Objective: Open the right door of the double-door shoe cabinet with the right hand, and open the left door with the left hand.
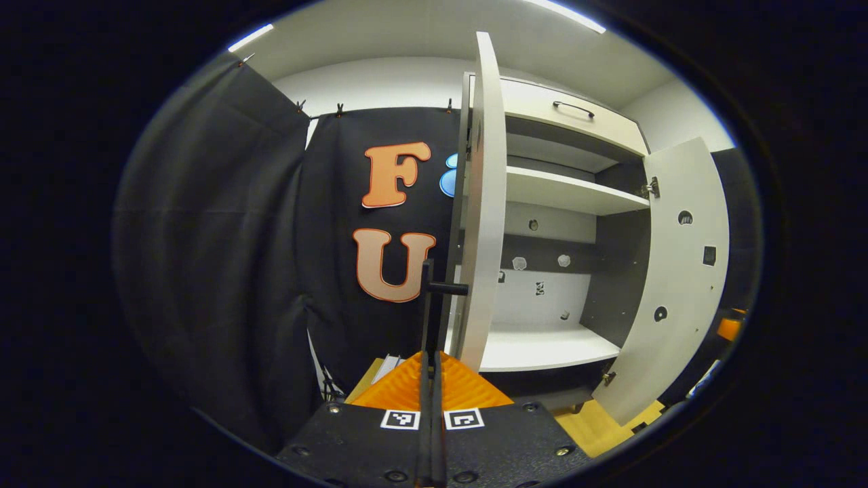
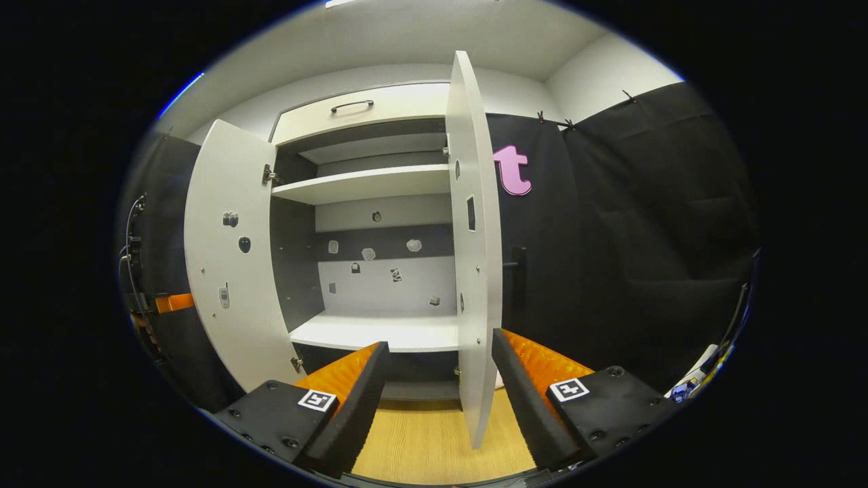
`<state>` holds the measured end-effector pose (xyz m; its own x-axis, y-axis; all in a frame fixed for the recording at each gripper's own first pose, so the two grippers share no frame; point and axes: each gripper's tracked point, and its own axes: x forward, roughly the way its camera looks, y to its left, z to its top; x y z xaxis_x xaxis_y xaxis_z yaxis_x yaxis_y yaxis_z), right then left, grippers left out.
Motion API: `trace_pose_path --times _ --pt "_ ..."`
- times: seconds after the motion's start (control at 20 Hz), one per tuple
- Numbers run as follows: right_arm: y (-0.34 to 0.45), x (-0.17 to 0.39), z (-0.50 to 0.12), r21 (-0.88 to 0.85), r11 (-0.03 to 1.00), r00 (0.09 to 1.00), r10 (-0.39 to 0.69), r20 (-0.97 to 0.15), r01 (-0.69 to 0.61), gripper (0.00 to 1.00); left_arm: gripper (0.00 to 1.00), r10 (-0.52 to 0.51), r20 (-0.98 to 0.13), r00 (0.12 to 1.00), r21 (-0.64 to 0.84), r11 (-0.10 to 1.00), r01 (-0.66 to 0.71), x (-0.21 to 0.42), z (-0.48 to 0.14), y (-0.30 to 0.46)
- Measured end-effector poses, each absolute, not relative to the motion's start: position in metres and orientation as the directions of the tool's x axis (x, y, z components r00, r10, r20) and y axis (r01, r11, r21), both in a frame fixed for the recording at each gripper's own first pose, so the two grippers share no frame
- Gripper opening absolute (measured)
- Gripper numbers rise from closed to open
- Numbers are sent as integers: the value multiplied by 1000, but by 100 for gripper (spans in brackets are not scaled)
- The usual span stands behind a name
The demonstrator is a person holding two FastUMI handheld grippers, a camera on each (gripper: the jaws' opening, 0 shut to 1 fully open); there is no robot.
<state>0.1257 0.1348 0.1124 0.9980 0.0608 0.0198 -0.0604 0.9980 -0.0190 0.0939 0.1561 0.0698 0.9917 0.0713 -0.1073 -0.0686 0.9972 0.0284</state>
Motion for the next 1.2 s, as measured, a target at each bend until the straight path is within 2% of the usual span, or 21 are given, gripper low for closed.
trace_pose_path --times 0.35,0.5,0.55,0.65,0.7,0.75,0.8,0.9,1.1,1.2 --pt "129 128 116 -45 998 999 47 21 -46 98 0 146 -109 983 40 989 -142 46 80 155" --pt "126 128 117 -49 998 999 36 28 -35 98 6 192 -87 977 62 980 -188 28 92 156" --pt "123 128 117 -51 998 999 33 29 -32 98 1 194 -85 977 57 980 -190 23 93 153" --pt "121 126 117 -54 998 999 30 27 -28 98 17 189 -94 977 52 981 -185 11 91 146" --pt "121 125 117 -56 998 999 28 30 -26 98 21 185 -101 978 59 982 -180 8 90 143" --pt "120 124 118 -60 998 999 24 34 -22 98 37 186 -103 977 71 981 -179 4 90 142" --pt "118 124 118 -65 998 999 19 37 -17 98 30 186 -106 977 84 980 -178 0 90 141" --pt "115 121 117 -70 997 999 17 36 -15 98 33 183 -101 978 97 980 -173 -8 90 137" --pt "112 117 119 -68 998 999 7 40 -4 98 49 182 -86 980 78 981 -176 -13 96 135" --pt "110 114 122 -63 998 999 4 46 -1 98 63 182 -77 980 74 981 -177 -16 99 131"
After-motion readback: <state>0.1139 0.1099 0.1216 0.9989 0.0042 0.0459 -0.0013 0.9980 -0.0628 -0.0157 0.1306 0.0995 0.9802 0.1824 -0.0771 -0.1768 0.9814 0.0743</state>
